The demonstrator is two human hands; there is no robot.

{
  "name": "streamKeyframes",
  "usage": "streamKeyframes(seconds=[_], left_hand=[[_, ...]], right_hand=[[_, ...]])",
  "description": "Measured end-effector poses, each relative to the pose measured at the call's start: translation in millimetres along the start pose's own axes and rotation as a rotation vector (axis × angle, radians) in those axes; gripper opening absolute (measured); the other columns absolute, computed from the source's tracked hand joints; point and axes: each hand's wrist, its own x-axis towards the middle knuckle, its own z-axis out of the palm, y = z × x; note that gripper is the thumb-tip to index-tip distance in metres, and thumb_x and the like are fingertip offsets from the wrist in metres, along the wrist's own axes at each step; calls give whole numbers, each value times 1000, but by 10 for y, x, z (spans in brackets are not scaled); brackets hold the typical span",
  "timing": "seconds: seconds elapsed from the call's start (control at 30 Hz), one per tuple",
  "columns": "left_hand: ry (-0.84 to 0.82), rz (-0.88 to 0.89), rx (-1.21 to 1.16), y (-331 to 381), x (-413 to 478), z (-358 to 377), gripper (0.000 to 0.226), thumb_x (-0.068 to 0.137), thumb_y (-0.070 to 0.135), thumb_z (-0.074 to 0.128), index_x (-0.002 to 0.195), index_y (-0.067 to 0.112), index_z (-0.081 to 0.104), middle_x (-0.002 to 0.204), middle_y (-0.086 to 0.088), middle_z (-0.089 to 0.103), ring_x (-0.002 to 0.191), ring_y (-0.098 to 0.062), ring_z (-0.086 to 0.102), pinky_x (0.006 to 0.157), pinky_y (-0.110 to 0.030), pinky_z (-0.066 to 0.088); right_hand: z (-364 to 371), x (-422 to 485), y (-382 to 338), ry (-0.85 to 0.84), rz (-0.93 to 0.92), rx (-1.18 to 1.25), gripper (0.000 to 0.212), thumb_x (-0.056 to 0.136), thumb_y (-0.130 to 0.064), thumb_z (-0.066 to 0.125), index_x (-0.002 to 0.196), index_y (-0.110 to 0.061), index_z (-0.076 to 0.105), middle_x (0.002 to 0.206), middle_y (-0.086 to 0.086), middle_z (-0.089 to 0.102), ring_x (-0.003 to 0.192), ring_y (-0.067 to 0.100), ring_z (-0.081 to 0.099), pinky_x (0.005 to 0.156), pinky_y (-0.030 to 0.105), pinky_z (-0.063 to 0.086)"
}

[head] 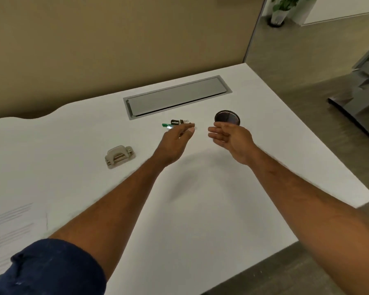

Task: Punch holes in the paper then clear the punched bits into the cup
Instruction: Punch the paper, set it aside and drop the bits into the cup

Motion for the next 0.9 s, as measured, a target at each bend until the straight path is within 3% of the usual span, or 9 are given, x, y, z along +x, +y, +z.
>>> streamKeyframes(seconds=[0.3, 0.47, 0.6, 0.73, 0.9], left_hand=[[16, -175, 207, -898, -1236, -632, 46, 96, 51, 49, 130, 22, 61, 132, 6, 61, 123, -8, 53, 101, -23, 37], [126, -233, 310, -1305, -1755, -932, 33, 96, 38, 56, 120, 18, 66, 116, 3, 66, 109, -13, 60, 94, -28, 46], [189, -303, 412, -1568, -2049, -1106, 22, 93, 33, 61, 108, 19, 70, 103, 3, 66, 96, -14, 60, 83, -28, 46], [176, -402, 463, -1759, -2239, -1158, 20, 91, 32, 65, 105, 19, 71, 99, 3, 64, 89, -11, 55, 77, -26, 42], [166, -413, 485, -1874, -2365, -1094, 11, 88, 29, 66, 94, 24, 73, 88, 9, 58, 88, -13, 59, 72, -25, 41]], right_hand=[[690, -454, 803, -119, 127, -102, 34, 101, -28, 43, 120, -6, 60, 119, 13, 68, 111, 25, 65, 100, 38, 48], [1112, -640, 1163, -140, 117, -282, 21, 98, -19, 51, 108, -9, 67, 112, 14, 70, 96, 24, 67, 92, 38, 51], [1317, -752, 1427, -211, 18, -558, 12, 92, -15, 61, 99, -15, 71, 102, 7, 72, 81, 13, 65, 76, 25, 50], [1445, -828, 1670, -274, -118, -856, 12, 86, -15, 69, 96, -11, 74, 97, 0, 73, 87, 12, 65, 79, 19, 47], [1600, -880, 1894, -346, -219, -1052, 10, 81, -17, 74, 90, -13, 74, 94, 4, 70, 80, 10, 59, 78, 24, 48]])
